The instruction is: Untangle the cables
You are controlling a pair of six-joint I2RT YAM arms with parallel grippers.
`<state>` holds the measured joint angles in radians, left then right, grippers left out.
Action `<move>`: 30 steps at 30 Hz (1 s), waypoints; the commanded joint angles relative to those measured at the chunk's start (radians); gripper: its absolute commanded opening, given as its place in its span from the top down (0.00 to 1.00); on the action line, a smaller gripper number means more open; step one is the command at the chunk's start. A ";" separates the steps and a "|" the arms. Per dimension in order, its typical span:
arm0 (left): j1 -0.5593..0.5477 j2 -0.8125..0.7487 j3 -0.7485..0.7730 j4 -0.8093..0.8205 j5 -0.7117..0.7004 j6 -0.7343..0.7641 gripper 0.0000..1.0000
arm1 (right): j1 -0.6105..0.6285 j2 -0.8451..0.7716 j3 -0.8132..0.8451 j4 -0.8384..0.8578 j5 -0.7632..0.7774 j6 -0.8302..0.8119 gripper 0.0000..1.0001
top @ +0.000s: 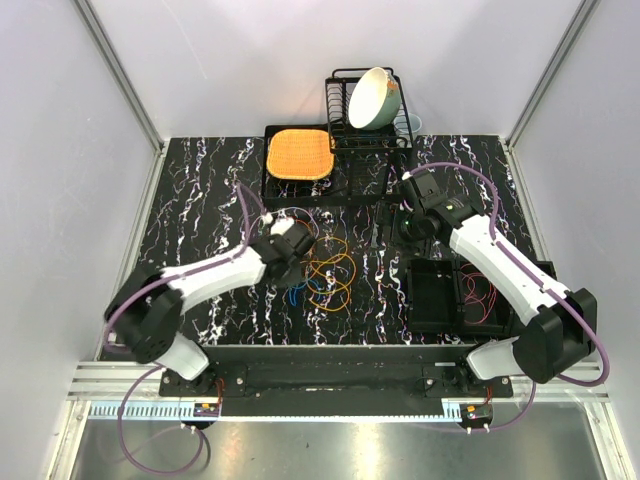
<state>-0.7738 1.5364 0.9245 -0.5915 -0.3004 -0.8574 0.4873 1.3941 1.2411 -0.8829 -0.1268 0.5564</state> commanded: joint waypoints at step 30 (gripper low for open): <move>-0.001 -0.535 0.232 0.375 1.325 0.505 1.00 | 0.000 -0.368 -0.023 0.461 -0.557 -0.020 0.02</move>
<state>-0.7731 1.0283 1.0946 -0.3779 0.7952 -0.3553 0.4873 1.0233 1.2377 -0.5411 -0.5377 0.5076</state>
